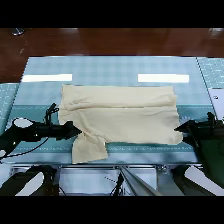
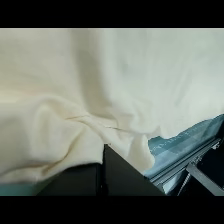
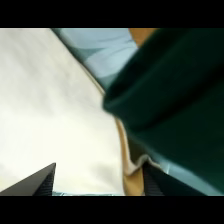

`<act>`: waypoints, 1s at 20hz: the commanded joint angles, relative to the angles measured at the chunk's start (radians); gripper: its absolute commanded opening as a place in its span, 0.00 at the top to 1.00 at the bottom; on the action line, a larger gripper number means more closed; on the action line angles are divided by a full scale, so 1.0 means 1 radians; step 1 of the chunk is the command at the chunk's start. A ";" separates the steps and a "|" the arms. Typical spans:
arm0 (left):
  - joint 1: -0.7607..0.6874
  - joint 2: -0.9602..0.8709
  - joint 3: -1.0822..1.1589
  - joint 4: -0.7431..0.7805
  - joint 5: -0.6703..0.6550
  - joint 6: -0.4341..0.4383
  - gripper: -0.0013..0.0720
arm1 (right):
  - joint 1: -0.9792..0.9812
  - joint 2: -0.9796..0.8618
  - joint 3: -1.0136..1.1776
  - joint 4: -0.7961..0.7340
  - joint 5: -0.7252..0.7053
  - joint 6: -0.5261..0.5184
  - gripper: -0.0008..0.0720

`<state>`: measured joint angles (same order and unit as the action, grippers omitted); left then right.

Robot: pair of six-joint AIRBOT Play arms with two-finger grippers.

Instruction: Fold the shirts.

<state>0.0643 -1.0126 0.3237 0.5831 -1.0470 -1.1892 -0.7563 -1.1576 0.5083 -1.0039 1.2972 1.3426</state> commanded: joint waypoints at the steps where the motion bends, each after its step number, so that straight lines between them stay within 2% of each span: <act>1: 0.000 0.000 0.001 0.000 0.001 0.000 0.95 | 0.000 -0.005 -0.001 0.016 -0.011 -0.011 0.13; 3: 0.000 0.000 0.001 0.000 0.002 0.000 0.95 | 0.017 -0.005 -0.001 0.004 -0.008 -0.013 0.17; 4: 0.000 0.000 0.001 0.000 0.001 0.000 0.95 | 0.049 -0.007 -0.001 -0.024 -0.006 -0.013 0.25; 5: 0.000 0.000 0.001 0.000 0.001 0.000 0.95 | 0.091 -0.011 0.000 -0.054 -0.006 -0.023 0.57; 6: 0.003 0.000 0.002 0.000 0.000 0.000 0.95 | 0.119 -0.011 0.000 -0.061 -0.009 -0.051 0.95; 9: 0.056 0.001 0.047 0.001 -0.059 0.009 0.95 | 0.130 -0.010 0.063 -0.037 0.018 -0.066 0.96; 11: 0.131 0.002 0.123 0.001 -0.140 0.054 0.95 | 0.130 -0.010 0.155 -0.028 0.062 -0.066 0.96; 13: 0.215 0.002 0.211 0.001 -0.196 0.063 0.95 | 0.130 -0.010 0.250 0.013 0.084 -0.065 0.96; 16: 0.259 -0.014 0.300 0.001 -0.178 0.051 0.95 | 0.131 -0.014 0.332 0.130 0.070 -0.072 0.96; 20: 0.175 -0.158 0.411 0.001 -0.094 0.051 0.95 | 0.225 -0.068 0.346 0.165 -0.025 -0.103 0.96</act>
<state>0.2691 -1.0870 0.6514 0.5835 -1.1950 -1.1397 -0.5838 -1.1942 0.8265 -0.8886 1.3384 1.2564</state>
